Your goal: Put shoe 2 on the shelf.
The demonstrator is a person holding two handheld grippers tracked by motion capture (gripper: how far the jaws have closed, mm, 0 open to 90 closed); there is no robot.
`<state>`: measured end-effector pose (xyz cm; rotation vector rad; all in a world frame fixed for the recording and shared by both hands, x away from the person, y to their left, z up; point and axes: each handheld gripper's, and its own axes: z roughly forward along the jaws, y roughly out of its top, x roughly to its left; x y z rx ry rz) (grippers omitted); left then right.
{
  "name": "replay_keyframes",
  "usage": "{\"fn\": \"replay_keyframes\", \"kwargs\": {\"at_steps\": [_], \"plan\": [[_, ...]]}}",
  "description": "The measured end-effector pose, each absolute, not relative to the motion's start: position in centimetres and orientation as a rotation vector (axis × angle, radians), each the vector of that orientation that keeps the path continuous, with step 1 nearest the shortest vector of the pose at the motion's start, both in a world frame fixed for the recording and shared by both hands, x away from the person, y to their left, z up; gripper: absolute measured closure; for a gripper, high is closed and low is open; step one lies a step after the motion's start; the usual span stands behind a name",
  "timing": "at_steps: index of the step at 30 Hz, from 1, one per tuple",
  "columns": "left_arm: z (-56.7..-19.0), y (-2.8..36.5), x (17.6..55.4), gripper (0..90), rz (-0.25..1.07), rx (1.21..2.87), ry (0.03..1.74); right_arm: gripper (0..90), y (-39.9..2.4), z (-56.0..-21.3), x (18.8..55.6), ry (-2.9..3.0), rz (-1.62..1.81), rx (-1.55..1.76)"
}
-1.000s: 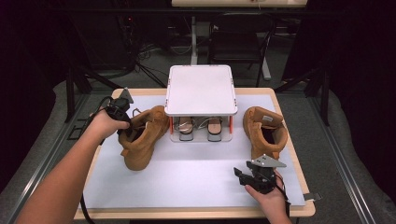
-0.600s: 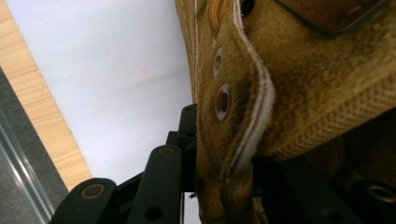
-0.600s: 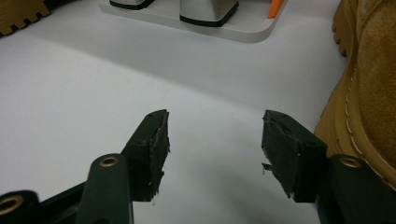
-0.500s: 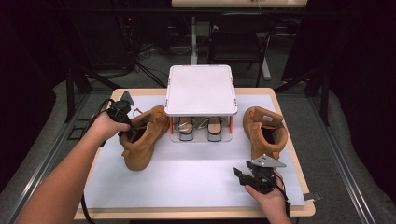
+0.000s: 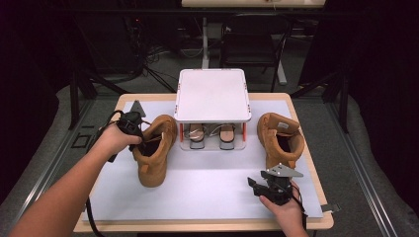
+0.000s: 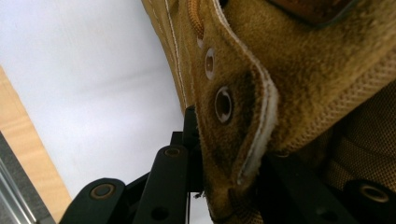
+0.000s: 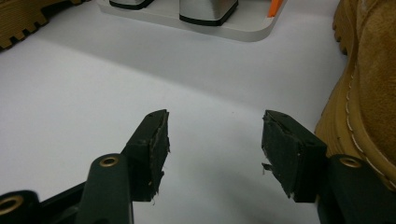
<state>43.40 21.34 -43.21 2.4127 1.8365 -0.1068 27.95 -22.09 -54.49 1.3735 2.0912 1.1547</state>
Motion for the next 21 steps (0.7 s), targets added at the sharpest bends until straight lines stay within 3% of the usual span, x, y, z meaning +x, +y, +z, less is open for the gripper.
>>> {"fn": "replay_keyframes", "kwargs": {"at_steps": [12,21], "plan": [[-43.7,21.9,41.0,77.8,-0.158,2.345,1.848,41.4,-21.9,-54.5,27.9,2.098,1.15,1.37],[-43.9,22.1,41.0,70.6,-0.13,2.35,1.803,43.6,-22.0,-54.1,27.9,2.104,1.134,1.396]]}}
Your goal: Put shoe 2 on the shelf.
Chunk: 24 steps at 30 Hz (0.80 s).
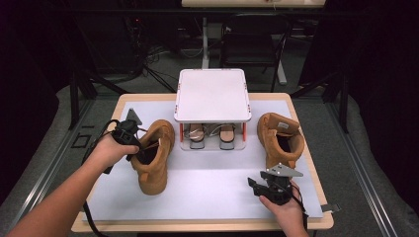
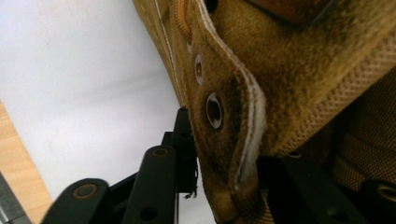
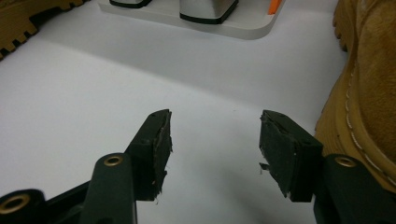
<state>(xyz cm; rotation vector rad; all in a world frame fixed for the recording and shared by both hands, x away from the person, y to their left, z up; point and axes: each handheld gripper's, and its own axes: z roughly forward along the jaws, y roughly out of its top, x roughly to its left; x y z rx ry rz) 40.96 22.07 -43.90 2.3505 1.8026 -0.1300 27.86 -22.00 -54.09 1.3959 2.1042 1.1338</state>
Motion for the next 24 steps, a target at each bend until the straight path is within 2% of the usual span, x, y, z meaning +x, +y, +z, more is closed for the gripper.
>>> {"fn": "replay_keyframes", "kwargs": {"at_steps": [6,16,24], "plan": [[-44.2,22.0,40.9,66.4,-0.098,2.372,1.778,47.0,-22.2,-53.0,27.7,2.1,1.153,1.421],[-45.1,21.0,41.0,66.1,-0.004,2.477,1.727,52.2,-23.1,-51.1,27.8,2.138,1.111,1.447],[-45.3,20.8,41.1,65.1,0.001,2.529,1.68,53.1,-23.1,-49.7,28.6,2.232,0.998,1.41]]}}
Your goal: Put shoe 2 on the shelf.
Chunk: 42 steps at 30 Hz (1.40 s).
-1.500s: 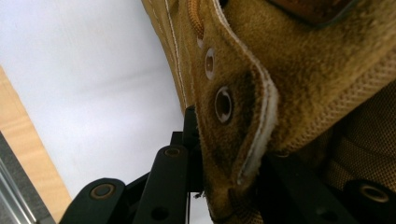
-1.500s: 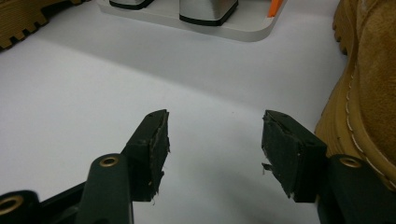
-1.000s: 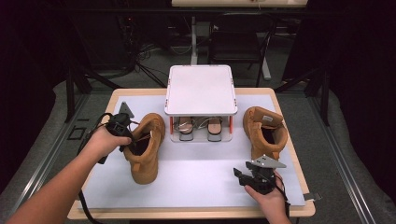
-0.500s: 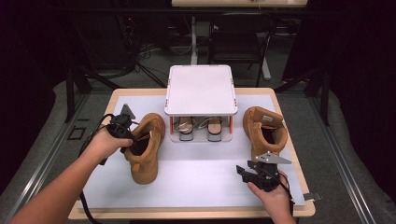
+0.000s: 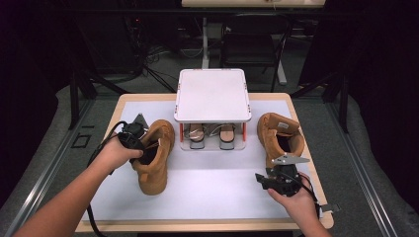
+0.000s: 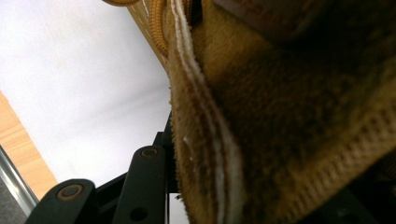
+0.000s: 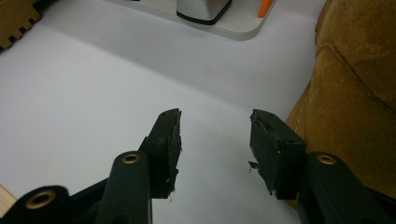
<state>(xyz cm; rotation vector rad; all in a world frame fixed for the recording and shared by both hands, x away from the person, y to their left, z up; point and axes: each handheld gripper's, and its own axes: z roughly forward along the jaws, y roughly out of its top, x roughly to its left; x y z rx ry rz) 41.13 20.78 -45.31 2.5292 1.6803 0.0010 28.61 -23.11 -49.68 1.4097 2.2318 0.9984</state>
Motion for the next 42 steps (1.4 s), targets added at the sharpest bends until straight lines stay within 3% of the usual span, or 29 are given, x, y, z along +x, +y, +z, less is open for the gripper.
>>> {"fn": "replay_keyframes", "kwargs": {"at_steps": [22,42], "plan": [[-45.5,20.9,41.1,65.3,-0.011,2.544,1.649,57.7,-23.0,-46.8,31.5,2.423,0.774,1.48],[-45.6,21.0,41.1,65.0,-0.013,2.541,1.66,61.0,-23.7,-39.5,34.8,2.592,0.452,1.57]]}}
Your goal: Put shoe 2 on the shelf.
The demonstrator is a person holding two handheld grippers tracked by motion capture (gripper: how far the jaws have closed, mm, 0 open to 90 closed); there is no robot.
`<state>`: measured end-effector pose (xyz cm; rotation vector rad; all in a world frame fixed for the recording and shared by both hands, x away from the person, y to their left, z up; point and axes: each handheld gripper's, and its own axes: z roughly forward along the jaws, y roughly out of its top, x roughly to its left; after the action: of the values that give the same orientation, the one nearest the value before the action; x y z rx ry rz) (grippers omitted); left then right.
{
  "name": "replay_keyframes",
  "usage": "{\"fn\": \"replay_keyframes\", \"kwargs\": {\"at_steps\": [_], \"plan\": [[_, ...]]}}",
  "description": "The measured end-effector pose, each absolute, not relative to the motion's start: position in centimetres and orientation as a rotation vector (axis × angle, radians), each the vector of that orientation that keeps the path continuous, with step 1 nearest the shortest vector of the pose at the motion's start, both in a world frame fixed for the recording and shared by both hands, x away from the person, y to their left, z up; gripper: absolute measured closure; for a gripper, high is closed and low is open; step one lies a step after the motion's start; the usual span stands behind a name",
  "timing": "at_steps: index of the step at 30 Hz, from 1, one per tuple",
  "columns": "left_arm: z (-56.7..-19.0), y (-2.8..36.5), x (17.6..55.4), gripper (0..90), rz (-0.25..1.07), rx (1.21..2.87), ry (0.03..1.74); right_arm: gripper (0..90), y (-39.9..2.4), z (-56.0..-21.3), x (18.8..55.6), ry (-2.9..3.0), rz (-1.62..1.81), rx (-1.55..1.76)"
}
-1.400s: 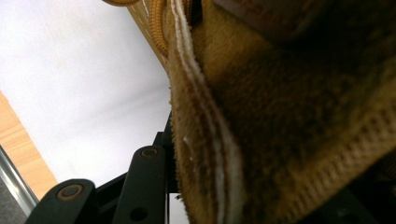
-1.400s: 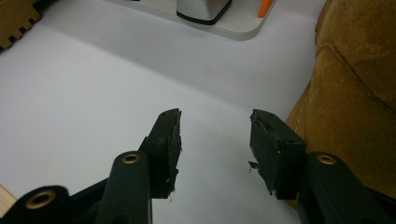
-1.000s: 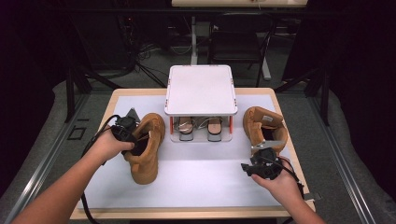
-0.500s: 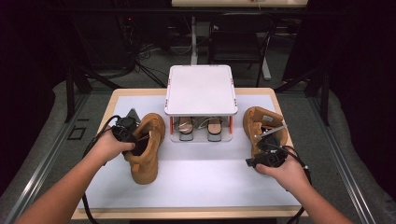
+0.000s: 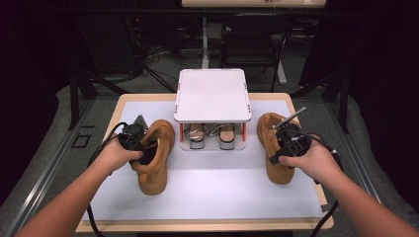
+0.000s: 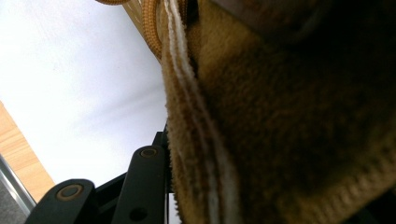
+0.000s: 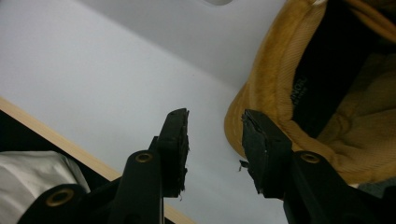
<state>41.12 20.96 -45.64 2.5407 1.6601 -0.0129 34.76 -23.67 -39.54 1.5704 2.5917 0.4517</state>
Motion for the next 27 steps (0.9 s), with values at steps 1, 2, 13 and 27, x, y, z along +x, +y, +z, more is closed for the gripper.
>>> {"fn": "replay_keyframes", "kwargs": {"at_steps": [1,2,13,27], "plan": [[-45.6,20.9,41.1,65.0,-0.01,2.542,1.658,61.1,-23.6,-39.1,35.0,2.599,0.442,1.577],[-45.6,20.9,41.1,65.0,-0.01,2.542,1.658,61.1,-23.6,-38.8,35.2,2.593,0.417,1.573],[-45.7,20.8,41.2,64.9,-0.005,2.55,1.657,60.3,-23.0,-37.4,37.9,2.555,0.281,1.613],[-45.7,20.8,41.2,64.8,-0.006,2.553,1.654,66.1,-22.7,-41.2,39.8,2.539,0.21,1.709]]}}
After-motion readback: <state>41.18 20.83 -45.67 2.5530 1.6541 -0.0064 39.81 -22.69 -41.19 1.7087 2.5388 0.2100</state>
